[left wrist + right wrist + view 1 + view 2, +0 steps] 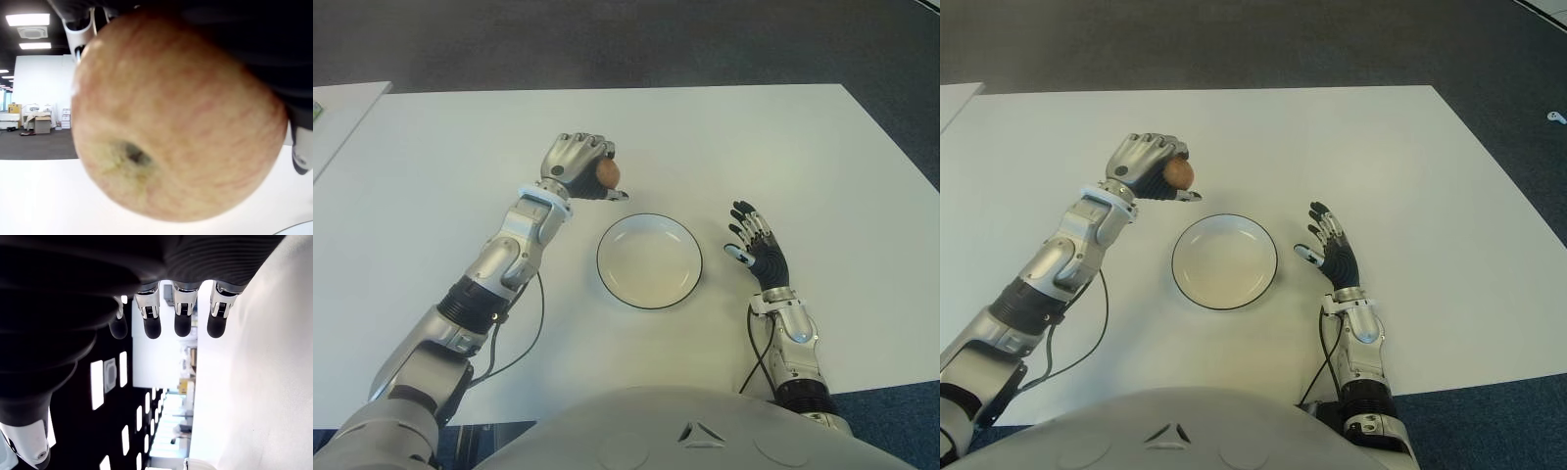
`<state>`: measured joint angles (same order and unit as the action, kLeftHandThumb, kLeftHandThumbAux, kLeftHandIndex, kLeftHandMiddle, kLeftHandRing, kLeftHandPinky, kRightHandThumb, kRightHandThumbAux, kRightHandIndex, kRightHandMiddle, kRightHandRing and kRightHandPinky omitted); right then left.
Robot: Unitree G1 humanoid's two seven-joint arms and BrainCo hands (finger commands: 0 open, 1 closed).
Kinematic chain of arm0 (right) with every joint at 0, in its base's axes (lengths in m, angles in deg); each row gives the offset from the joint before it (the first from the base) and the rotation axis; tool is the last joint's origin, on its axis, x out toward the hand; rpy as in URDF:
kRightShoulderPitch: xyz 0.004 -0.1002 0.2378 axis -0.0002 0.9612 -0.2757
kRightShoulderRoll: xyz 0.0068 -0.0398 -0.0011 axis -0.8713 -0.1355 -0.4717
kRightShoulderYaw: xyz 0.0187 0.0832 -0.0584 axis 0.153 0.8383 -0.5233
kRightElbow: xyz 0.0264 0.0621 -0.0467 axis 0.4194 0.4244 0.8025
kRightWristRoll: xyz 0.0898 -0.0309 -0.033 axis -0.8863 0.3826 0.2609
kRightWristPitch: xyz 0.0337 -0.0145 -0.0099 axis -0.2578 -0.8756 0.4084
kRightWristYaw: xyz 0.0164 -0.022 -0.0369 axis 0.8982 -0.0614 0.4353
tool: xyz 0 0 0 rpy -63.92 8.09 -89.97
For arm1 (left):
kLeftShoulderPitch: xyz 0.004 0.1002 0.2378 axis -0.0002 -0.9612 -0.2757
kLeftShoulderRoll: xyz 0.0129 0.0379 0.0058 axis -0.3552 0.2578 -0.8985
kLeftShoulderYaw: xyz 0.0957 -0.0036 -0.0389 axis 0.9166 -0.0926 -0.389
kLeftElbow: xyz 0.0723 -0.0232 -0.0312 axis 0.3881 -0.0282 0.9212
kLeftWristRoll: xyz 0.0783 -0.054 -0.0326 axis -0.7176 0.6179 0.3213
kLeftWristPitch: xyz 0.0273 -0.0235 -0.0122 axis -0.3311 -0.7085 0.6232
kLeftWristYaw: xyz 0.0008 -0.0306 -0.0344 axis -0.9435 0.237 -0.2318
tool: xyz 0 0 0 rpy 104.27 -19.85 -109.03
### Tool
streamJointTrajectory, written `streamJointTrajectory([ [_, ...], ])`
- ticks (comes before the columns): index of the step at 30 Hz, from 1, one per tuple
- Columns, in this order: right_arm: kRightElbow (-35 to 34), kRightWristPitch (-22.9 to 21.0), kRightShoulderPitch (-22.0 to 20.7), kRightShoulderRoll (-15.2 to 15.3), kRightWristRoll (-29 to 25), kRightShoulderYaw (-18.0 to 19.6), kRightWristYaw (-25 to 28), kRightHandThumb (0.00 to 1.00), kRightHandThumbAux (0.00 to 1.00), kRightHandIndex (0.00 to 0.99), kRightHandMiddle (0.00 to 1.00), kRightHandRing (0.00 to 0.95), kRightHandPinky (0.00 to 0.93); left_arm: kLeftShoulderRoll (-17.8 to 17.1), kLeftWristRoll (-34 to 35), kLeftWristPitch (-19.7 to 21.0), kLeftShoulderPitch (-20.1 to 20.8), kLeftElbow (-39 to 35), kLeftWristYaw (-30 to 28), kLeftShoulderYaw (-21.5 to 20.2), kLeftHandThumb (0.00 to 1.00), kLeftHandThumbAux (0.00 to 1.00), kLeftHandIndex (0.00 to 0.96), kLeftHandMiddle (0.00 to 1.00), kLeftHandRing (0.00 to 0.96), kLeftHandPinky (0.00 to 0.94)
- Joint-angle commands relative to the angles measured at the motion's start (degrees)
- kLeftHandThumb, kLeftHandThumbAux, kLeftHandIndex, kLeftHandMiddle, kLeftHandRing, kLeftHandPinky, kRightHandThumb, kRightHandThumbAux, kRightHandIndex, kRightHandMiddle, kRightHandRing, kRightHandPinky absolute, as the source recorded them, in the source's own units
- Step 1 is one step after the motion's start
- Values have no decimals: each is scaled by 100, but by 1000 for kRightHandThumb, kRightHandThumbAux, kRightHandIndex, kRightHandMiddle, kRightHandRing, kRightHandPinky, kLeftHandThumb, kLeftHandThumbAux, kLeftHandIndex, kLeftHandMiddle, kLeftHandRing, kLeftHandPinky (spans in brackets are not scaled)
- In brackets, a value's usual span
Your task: Put the apples into the plate.
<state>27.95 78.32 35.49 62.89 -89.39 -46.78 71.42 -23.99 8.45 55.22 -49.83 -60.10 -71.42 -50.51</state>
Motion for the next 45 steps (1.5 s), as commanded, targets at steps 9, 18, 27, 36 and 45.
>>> streamJointTrajectory([
  [9,885,-273,576,-218,91,-78,-105,85,651,0,0,0,0,531,-571,79,-413,-830,-349,369,854,665,403,529,818,783],
  [18,846,-269,602,-238,111,-108,-121,83,640,0,0,0,0,935,-765,107,-699,-1149,-547,626,855,664,406,526,817,787],
  [27,803,-196,638,-289,114,-136,-144,82,624,0,0,0,0,949,-750,-299,-864,-1173,-597,803,857,662,411,526,826,804],
  [36,787,-158,653,-336,132,-153,-218,85,613,0,0,0,0,964,-733,-349,-1105,-1310,-935,861,856,662,410,524,820,794],
  [45,696,-251,677,-419,38,-179,-226,90,609,0,0,0,0,1006,-1096,-415,-1301,-1220,-1148,1151,856,663,409,521,802,795],
])
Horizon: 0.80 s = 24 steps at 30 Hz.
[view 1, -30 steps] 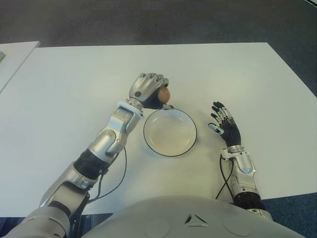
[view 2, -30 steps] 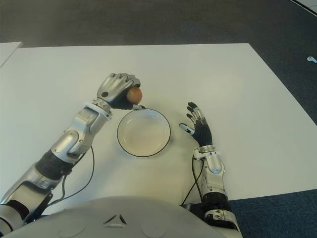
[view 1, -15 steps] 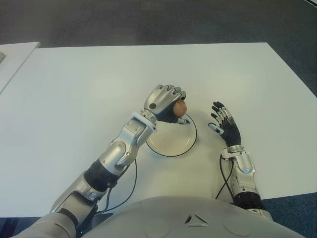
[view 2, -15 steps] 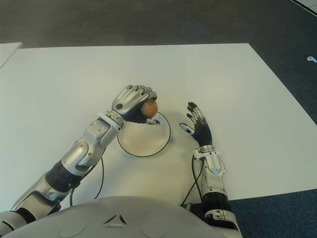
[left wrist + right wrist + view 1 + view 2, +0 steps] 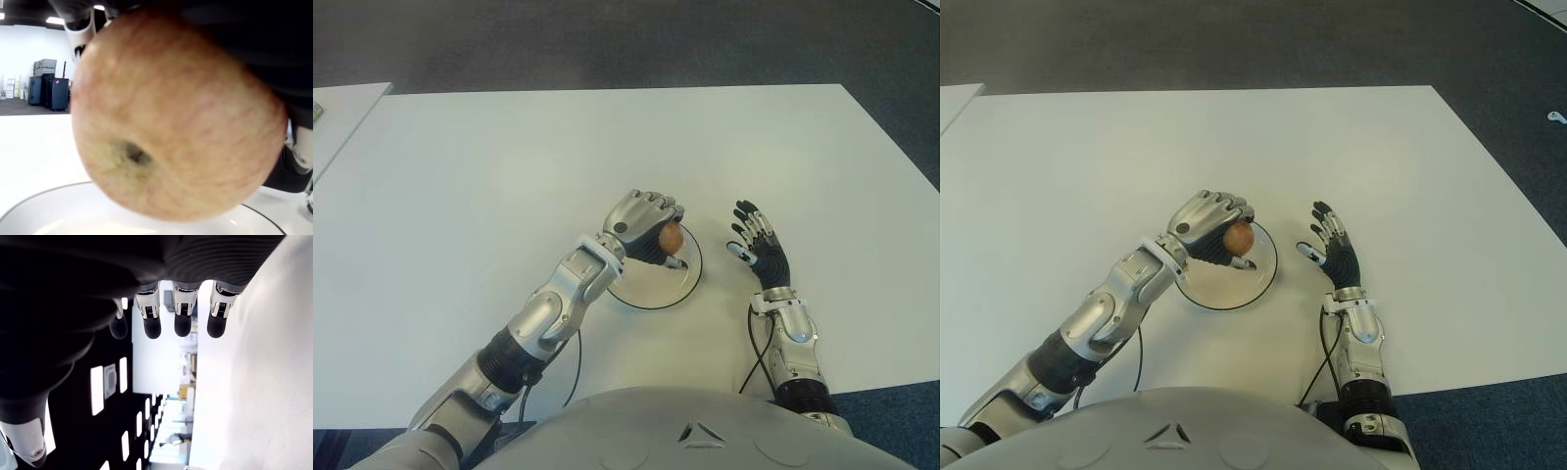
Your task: Put the apples into the plate.
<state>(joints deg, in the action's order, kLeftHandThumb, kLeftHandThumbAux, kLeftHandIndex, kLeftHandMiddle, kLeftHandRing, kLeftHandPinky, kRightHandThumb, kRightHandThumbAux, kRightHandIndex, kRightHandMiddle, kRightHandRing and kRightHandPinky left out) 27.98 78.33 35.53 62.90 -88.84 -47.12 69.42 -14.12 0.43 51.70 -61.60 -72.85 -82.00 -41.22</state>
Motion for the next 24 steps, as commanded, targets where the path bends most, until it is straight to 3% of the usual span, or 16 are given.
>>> streamJointTrajectory([
  [1,677,-269,675,-434,-37,-145,-26,91,608,0,0,0,0,11,-389,-83,-152,69,-75,287,856,662,409,522,804,799],
  [6,596,-292,703,-469,-61,-175,-40,92,600,0,0,0,0,-123,-784,-213,-148,41,-82,433,855,660,412,531,806,811],
  [11,501,-359,741,-462,-74,-213,-16,96,579,0,0,0,0,-147,-739,-228,-315,-112,-344,344,863,651,450,605,820,798],
  [13,472,-391,749,-455,-70,-225,-14,98,572,0,0,0,0,-118,-674,-223,-363,-111,-388,303,859,652,452,550,824,803],
  [15,455,-411,754,-450,-67,-235,-19,101,565,0,0,0,0,-100,-626,-218,-393,-119,-429,269,787,671,445,710,839,816],
  [17,438,-418,764,-455,-62,-243,-35,103,562,0,0,0,0,-100,-599,-223,-430,-133,-469,243,762,677,442,764,845,817],
  [24,415,-451,766,-471,-63,-251,-78,112,551,0,0,0,0,-120,-561,-251,-507,-138,-601,185,734,683,436,817,859,852],
])
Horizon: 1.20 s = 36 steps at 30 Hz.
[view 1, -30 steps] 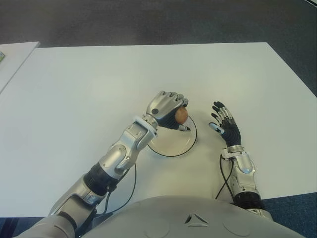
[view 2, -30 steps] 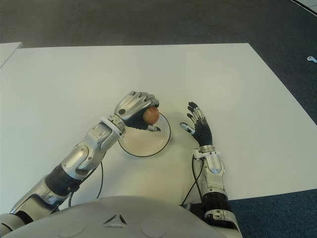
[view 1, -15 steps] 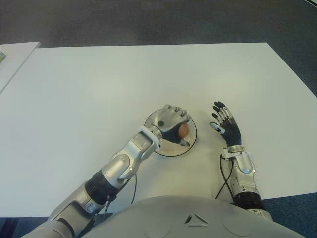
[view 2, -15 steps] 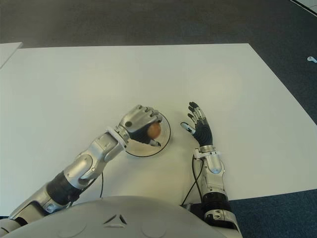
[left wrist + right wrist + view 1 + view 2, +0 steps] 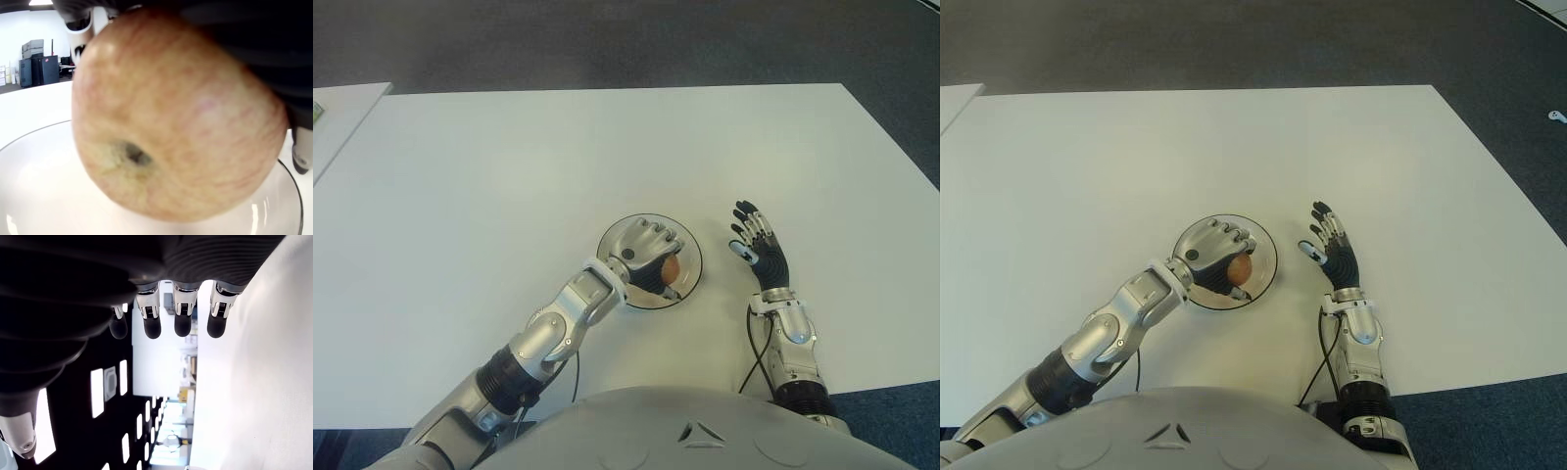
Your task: Put the apples into the plate.
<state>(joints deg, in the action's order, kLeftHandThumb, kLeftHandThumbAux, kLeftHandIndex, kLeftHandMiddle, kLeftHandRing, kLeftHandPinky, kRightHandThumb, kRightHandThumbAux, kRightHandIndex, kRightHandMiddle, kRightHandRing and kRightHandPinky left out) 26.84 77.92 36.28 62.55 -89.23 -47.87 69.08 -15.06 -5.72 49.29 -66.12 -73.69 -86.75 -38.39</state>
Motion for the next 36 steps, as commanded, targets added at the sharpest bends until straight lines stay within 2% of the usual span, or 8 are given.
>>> streamJointTrajectory([
  [1,526,-414,691,-436,-21,-178,-53,112,551,0,0,0,0,-22,58,-14,-66,-43,-118,-101,734,683,436,818,859,853],
  [16,431,-400,718,-464,126,-203,-272,110,551,0,0,0,0,38,79,23,-181,103,-120,-148,734,684,438,837,863,809],
  [27,423,-421,712,-473,91,-195,-230,111,547,0,0,0,0,65,48,54,-192,193,-108,-173,734,684,437,839,865,827],
  [36,438,-408,700,-490,29,-171,-196,116,541,0,0,0,0,4,-55,-61,-138,285,170,-174,734,684,437,834,862,837],
])
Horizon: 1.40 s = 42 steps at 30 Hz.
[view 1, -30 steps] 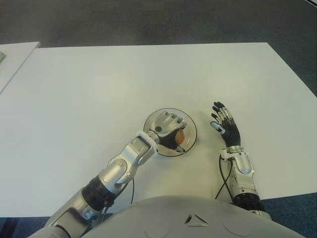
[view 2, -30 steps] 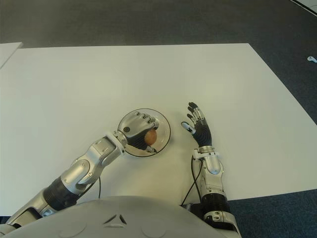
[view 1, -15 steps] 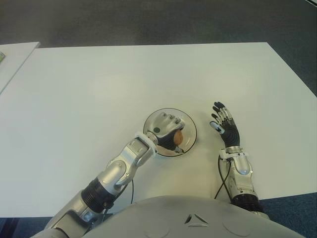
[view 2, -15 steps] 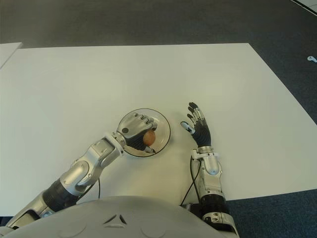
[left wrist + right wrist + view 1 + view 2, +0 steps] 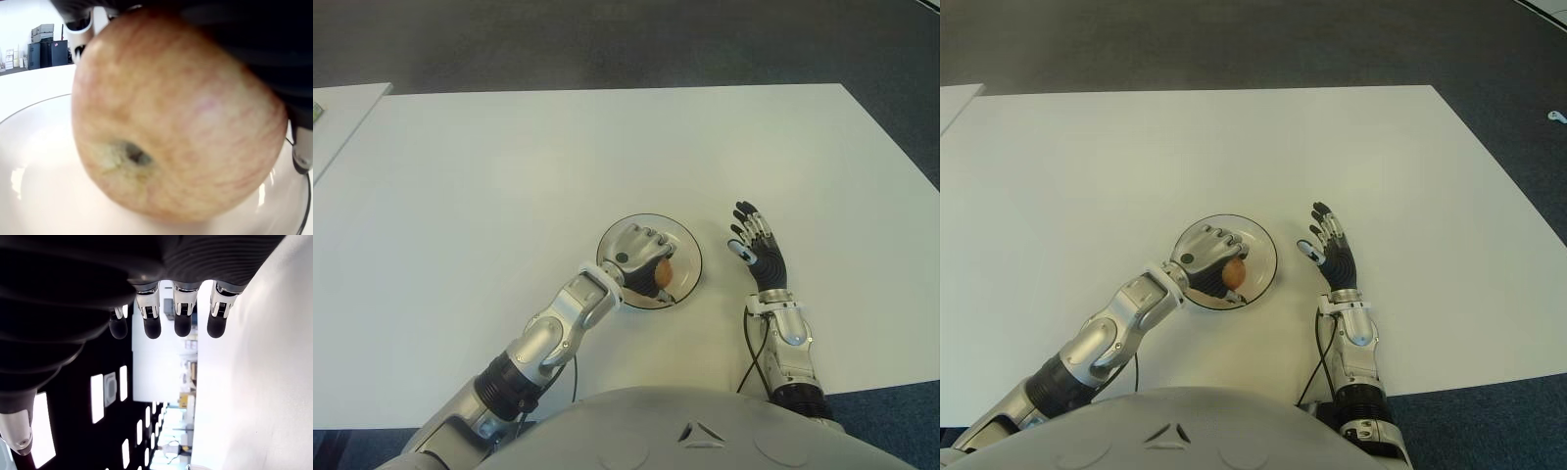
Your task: Put the apples into the plate.
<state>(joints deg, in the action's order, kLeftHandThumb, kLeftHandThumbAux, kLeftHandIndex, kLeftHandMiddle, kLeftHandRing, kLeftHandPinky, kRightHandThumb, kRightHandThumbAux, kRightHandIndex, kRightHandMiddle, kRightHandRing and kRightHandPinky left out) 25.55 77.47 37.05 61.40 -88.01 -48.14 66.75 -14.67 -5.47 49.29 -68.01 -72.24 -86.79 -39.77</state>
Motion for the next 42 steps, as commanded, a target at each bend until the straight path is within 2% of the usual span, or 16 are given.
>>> streamJointTrajectory([
  [1,567,-367,621,-374,-102,-142,46,116,541,0,0,0,0,-39,-90,-82,58,158,230,-37,734,684,437,834,862,839],
  [6,563,-389,623,-373,-110,-139,62,121,543,0,0,0,0,-65,-107,-259,56,312,807,-68,732,686,436,828,862,855],
  [10,574,-379,616,-370,-118,-132,77,122,543,0,0,0,0,-68,-71,-340,42,469,1173,-109,706,692,427,788,805,770],
  [12,571,-383,617,-365,-116,-135,85,120,545,0,0,0,0,-89,-58,-361,10,568,1344,-135,695,697,422,650,658,600],
  [13,569,-387,619,-361,-113,-136,87,120,545,0,0,0,0,-94,-60,-364,-6,606,1405,-140,609,644,398,575,576,534],
  [14,557,-409,626,-351,-99,-141,84,119,546,0,0,0,0,-73,-86,-327,-16,613,1418,-140,480,568,363,467,455,437],
  [16,540,-445,636,-331,-67,-150,70,117,550,0,0,0,0,-42,-151,-252,-28,620,1426,-135,311,491,209,249,224,217],
  [19,533,-474,641,-302,-5,-157,30,116,555,0,0,0,0,-15,-282,-114,-42,606,1367,-122,190,444,73,83,73,71],
  [22,569,-469,624,-288,50,-144,-28,111,554,0,0,0,0,33,-394,57,-48,513,1156,-108,123,401,23,27,23,23],
  [28,604,-442,613,-291,66,-133,-71,106,547,0,0,0,0,64,-444,223,-69,440,1029,-79,70,340,2,2,2,2],
  [42,540,-285,654,-327,192,-158,-271,103,562,2,0,0,0,122,-389,275,-128,373,1378,-130,70,257,0,0,0,0],
])
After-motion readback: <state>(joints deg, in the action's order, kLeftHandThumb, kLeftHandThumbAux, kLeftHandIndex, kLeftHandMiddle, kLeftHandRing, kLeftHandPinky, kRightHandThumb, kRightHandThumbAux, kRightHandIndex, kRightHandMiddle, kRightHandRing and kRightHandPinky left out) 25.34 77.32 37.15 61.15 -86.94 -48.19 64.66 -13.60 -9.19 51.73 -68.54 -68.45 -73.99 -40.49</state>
